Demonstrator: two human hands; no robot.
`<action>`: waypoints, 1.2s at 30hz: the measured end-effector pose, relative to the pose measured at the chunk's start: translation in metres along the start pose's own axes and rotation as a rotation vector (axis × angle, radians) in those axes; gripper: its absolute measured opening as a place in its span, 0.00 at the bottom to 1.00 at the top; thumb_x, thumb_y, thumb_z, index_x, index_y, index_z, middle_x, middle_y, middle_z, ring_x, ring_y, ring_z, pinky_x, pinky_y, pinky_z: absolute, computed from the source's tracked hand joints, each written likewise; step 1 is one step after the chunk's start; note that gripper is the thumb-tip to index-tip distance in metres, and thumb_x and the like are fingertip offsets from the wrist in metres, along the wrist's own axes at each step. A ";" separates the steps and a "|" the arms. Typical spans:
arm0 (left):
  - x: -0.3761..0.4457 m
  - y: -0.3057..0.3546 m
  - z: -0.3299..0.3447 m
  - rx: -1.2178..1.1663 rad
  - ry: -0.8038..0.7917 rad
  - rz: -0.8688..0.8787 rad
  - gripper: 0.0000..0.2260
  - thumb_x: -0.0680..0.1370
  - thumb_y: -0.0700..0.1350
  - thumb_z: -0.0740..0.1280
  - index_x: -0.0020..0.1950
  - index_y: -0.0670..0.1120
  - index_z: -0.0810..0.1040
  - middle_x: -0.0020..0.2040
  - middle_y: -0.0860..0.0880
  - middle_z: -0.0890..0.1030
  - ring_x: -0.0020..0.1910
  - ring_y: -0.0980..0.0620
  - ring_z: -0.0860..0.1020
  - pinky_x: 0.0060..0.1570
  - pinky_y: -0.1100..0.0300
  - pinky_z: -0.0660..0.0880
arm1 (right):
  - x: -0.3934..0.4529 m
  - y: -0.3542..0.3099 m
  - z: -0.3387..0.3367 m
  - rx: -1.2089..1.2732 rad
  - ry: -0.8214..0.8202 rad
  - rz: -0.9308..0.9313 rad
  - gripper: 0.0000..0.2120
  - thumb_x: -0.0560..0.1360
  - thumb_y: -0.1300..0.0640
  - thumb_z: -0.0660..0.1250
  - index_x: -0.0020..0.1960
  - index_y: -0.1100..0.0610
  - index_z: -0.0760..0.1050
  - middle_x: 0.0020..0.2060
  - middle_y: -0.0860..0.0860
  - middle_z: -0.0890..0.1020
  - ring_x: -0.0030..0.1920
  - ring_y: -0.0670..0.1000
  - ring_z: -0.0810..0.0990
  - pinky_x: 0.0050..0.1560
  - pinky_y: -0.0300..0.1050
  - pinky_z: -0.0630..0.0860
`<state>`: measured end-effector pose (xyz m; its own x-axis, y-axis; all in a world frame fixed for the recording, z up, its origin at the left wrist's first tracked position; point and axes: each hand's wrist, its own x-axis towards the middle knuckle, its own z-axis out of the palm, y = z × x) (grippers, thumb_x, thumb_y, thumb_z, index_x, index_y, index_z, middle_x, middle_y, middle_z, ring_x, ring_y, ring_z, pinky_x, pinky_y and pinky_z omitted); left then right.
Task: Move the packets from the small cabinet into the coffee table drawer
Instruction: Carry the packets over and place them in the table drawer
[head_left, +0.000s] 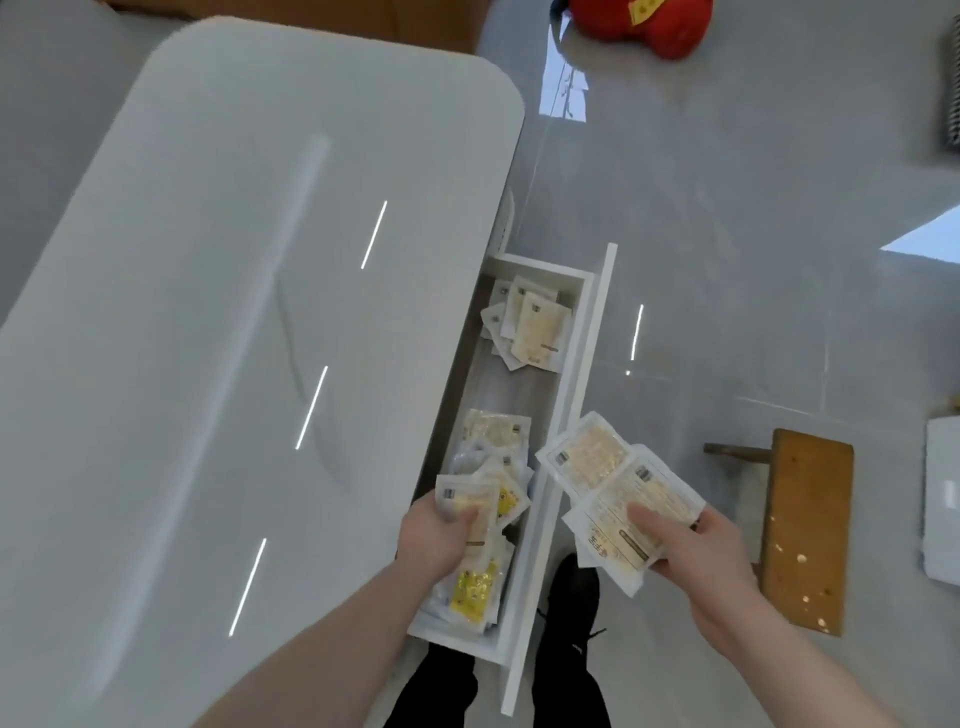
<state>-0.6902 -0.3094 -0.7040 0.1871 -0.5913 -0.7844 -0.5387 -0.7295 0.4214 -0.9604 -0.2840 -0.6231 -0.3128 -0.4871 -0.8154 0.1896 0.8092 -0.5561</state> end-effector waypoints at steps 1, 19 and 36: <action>0.009 0.002 0.005 -0.012 0.002 0.002 0.15 0.78 0.53 0.71 0.62 0.50 0.79 0.50 0.53 0.83 0.49 0.53 0.82 0.47 0.59 0.80 | 0.004 0.005 -0.002 -0.011 -0.001 0.004 0.12 0.75 0.62 0.75 0.56 0.51 0.81 0.48 0.48 0.88 0.47 0.52 0.88 0.52 0.58 0.84; 0.004 -0.035 0.003 0.361 -0.088 0.075 0.10 0.78 0.54 0.69 0.58 0.55 0.82 0.48 0.56 0.84 0.48 0.54 0.82 0.51 0.58 0.79 | -0.009 0.026 0.013 -0.010 -0.012 0.084 0.12 0.75 0.63 0.74 0.56 0.54 0.82 0.46 0.50 0.88 0.46 0.52 0.88 0.53 0.59 0.83; -0.017 -0.057 0.004 0.603 -0.130 0.063 0.10 0.83 0.51 0.60 0.47 0.48 0.75 0.53 0.46 0.81 0.52 0.46 0.79 0.49 0.56 0.73 | -0.008 0.031 0.022 -0.035 -0.040 0.105 0.12 0.76 0.64 0.74 0.57 0.54 0.82 0.49 0.50 0.88 0.48 0.52 0.88 0.55 0.59 0.83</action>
<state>-0.6659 -0.2566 -0.7159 0.0587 -0.5524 -0.8315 -0.9221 -0.3492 0.1669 -0.9312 -0.2621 -0.6371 -0.2553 -0.4110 -0.8751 0.1867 0.8671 -0.4618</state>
